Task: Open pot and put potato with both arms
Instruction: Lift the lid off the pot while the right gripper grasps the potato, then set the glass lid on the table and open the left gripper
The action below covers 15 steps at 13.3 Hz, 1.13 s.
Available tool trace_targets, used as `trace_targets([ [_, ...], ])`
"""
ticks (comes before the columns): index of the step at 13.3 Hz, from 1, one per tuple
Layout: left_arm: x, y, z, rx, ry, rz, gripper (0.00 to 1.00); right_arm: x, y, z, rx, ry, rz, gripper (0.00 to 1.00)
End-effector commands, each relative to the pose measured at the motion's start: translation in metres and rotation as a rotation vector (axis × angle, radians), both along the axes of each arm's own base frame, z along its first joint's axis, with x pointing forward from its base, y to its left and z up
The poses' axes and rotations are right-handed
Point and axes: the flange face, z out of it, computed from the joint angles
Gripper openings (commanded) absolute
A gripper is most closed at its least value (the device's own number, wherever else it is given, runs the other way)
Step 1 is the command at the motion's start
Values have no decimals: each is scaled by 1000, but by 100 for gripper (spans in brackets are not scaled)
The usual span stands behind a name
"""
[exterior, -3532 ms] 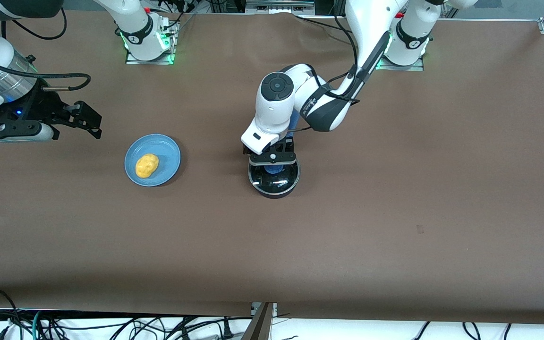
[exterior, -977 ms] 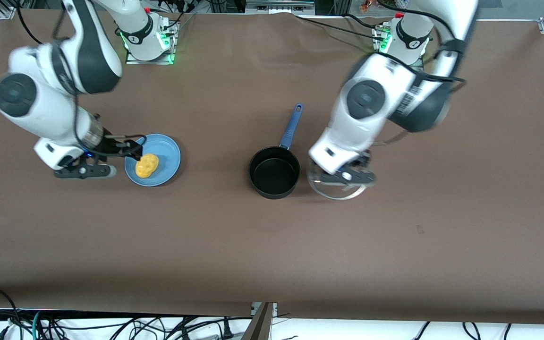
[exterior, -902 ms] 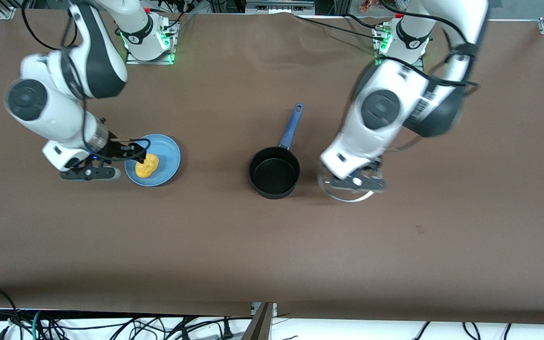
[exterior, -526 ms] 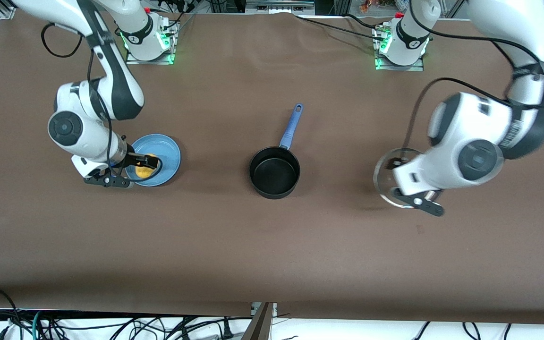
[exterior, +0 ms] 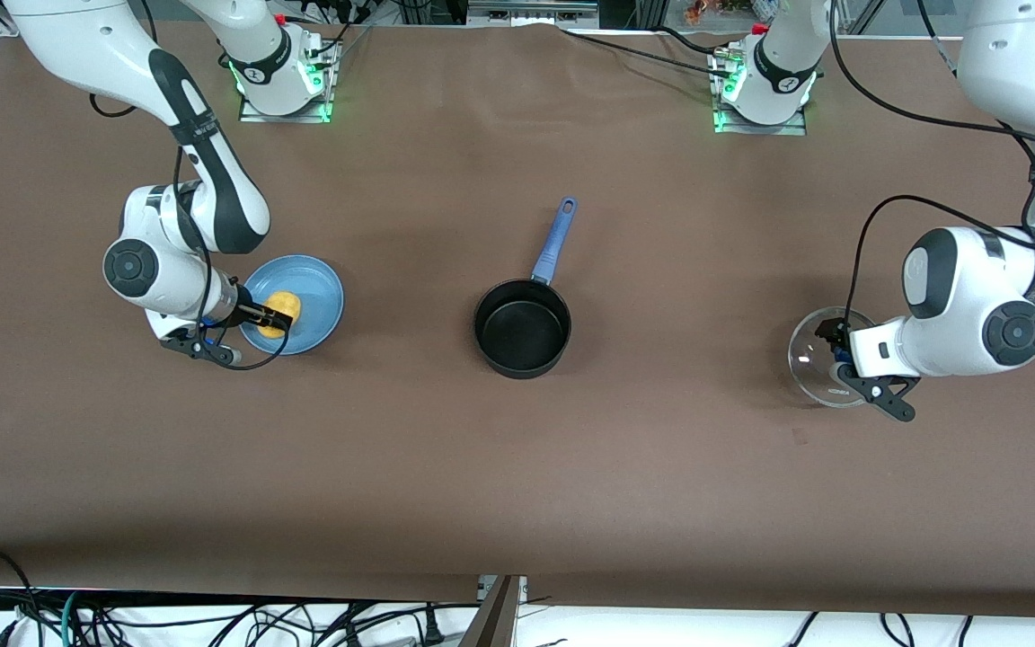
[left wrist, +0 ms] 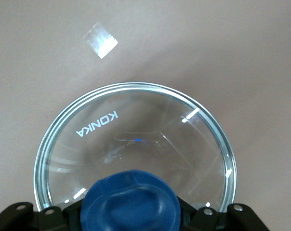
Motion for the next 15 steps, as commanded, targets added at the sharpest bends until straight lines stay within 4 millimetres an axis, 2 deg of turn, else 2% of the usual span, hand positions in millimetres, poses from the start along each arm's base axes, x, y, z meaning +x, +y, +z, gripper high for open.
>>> trace_targets([
  [1,-9,14,-14,59,-68,-104,30,-4,3,1,12,-6,-30,98],
  [5,-11,13,-47,50,-66,-118,35,-11,6,-7,19,12,-35,87],
  [6,-11,13,-49,49,-63,-119,40,-11,10,-9,25,8,-38,83],
  [8,-11,11,-45,50,-62,-122,100,-14,18,-10,29,9,-22,74],
  [9,-10,8,-36,52,-64,-125,100,-13,18,-10,29,9,-22,63],
  [11,-6,1,5,68,-50,-117,100,-11,23,-5,31,8,-11,46],
  [12,-5,-15,31,64,-42,-127,100,-7,31,4,33,-9,6,41],
  [15,-5,-61,138,93,-14,-39,100,3,70,47,47,-79,95,41],
])
